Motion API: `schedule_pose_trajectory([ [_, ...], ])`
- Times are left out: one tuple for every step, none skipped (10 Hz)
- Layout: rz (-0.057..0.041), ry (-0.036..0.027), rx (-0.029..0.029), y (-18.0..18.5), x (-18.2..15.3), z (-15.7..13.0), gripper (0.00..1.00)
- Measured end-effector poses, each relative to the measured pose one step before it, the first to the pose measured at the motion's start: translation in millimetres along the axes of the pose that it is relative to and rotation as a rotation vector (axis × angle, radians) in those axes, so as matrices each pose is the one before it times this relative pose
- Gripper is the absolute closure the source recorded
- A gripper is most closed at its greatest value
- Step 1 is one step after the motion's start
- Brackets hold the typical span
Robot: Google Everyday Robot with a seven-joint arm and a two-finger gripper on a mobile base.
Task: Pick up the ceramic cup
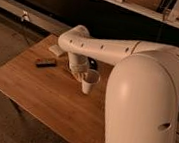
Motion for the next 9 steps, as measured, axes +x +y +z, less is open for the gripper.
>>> schedule_pose_trajectory([
  [0.00821,-0.00248,-0.01574,4.08,0.46,-12.31,1.00],
  [0.00647,-0.00640,-0.02083,5.43,0.94,-14.66,1.00],
  [0.00605,-0.00215,-0.02235,4.99,2.20,-12.59,1.00],
  [0.00519,0.00426,-0.02297,4.30,3.20,-9.02,1.00],
  [0.00299,0.00587,-0.01373,2.15,2.29,-3.81,1.00],
  [0.00202,0.01478,-0.01994,2.80,4.14,-5.04,1.00],
  [-0.00029,0.00908,-0.00807,0.50,1.91,-1.55,1.00],
  [0.00151,0.00907,-0.00353,-0.48,0.99,0.17,1.00],
  [0.00966,0.02126,0.00273,-3.03,1.56,1.08,1.00],
])
